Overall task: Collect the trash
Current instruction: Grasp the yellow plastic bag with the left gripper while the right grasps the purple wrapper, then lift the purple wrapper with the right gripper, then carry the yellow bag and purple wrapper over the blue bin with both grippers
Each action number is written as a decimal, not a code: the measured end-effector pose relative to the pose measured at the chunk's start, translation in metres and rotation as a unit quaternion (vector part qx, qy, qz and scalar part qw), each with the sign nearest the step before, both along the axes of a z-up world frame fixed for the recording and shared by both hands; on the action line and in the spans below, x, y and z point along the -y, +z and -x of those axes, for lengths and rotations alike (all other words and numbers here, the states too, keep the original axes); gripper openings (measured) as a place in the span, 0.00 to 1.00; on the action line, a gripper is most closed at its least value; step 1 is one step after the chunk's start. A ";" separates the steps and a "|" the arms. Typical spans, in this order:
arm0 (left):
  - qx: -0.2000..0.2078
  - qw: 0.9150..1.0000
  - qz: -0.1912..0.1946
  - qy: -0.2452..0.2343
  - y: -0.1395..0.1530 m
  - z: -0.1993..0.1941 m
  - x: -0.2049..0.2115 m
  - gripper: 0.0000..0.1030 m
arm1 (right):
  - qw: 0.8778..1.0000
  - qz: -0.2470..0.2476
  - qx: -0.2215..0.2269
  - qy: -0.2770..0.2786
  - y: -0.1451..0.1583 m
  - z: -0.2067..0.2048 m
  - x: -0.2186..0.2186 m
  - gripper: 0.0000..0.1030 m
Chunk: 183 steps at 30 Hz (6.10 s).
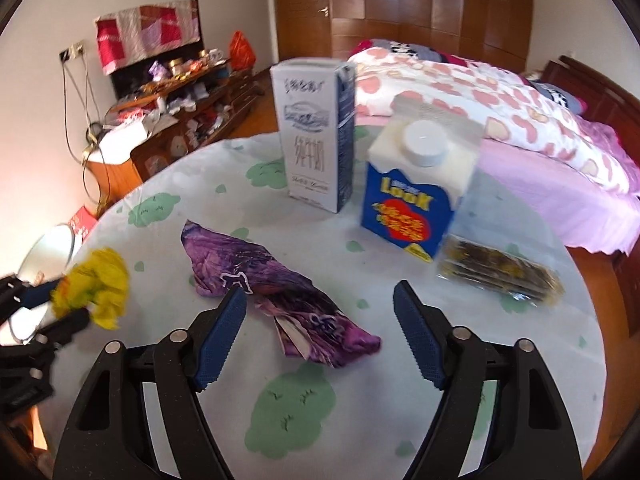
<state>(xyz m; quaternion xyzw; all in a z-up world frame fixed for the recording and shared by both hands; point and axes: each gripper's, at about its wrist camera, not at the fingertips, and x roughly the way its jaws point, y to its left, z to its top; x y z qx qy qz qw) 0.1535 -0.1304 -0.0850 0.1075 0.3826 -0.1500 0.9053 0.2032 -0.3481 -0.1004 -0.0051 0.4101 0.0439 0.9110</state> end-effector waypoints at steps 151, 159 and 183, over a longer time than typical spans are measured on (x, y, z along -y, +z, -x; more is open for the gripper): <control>0.057 0.974 0.042 0.216 0.032 0.049 -0.238 0.42 | 0.987 -0.159 0.018 -0.013 0.071 0.119 -0.252 0.19; 0.047 0.970 0.043 0.234 0.025 0.041 -0.248 0.42 | 0.986 -0.165 0.008 0.002 0.069 0.105 -0.276 0.19; -0.006 0.967 0.035 0.253 -0.021 0.009 -0.260 0.42 | 0.982 -0.181 -0.056 -0.012 0.031 0.044 -0.308 0.20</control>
